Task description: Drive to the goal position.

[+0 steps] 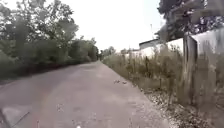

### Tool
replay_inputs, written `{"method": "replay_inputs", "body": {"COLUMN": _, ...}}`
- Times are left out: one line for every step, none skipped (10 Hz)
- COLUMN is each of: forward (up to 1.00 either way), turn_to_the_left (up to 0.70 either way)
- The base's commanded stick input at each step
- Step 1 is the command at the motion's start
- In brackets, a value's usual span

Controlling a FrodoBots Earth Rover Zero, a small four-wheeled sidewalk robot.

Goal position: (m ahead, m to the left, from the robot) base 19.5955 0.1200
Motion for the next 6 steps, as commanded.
{"method": "replay_inputs", "body": {"forward": 1.00, "turn_to_the_left": -0.03}}
{"method": "replay_inputs", "body": {"forward": 1.00, "turn_to_the_left": -0.03}}
{"method": "replay_inputs", "body": {"forward": 1.00, "turn_to_the_left": -0.03}}
{"method": "replay_inputs", "body": {"forward": 1.00, "turn_to_the_left": -0.03}}
{"method": "replay_inputs", "body": {"forward": 1.00, "turn_to_the_left": -0.03}}
{"method": "replay_inputs", "body": {"forward": 1.00, "turn_to_the_left": -0.03}}
